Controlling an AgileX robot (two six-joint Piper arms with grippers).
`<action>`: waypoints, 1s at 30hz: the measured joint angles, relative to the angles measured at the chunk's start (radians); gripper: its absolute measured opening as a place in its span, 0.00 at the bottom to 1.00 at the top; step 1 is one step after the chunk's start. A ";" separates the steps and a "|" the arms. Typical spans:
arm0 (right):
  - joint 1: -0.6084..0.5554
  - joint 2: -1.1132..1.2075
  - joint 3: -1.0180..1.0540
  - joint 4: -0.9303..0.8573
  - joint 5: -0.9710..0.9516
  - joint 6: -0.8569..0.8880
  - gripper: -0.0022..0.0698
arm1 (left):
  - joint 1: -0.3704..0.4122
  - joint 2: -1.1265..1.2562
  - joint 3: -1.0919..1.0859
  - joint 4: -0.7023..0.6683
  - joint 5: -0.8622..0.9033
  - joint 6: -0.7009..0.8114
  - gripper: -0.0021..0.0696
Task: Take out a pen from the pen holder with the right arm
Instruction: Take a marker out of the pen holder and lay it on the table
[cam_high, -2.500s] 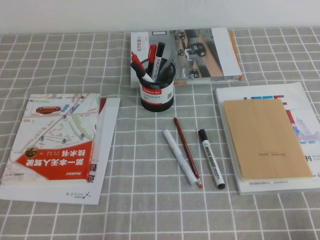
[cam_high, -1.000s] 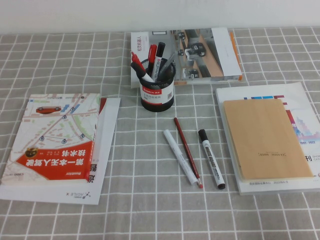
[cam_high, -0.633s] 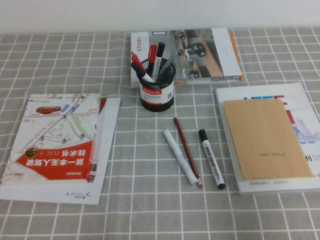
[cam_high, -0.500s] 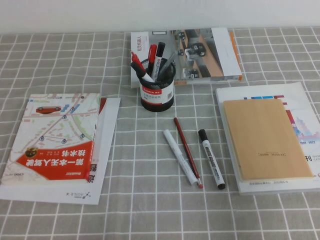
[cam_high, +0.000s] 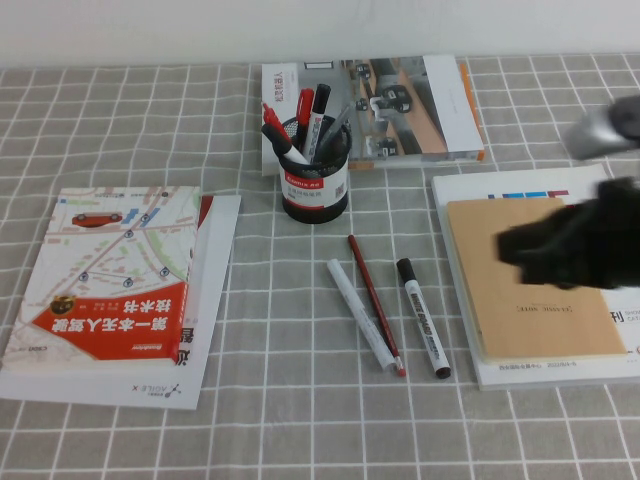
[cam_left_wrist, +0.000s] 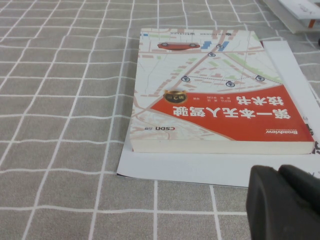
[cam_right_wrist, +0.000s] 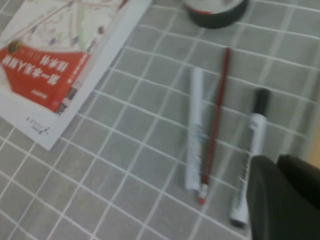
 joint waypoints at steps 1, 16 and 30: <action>0.029 0.032 -0.022 -0.008 -0.013 -0.002 0.01 | 0.000 0.000 0.000 0.000 0.000 0.000 0.02; 0.332 0.491 -0.380 -0.250 -0.342 -0.059 0.21 | 0.000 0.000 0.000 0.000 0.000 0.000 0.02; 0.390 0.733 -0.390 -0.395 -1.033 -0.057 0.57 | 0.000 0.000 0.000 0.000 0.000 0.000 0.02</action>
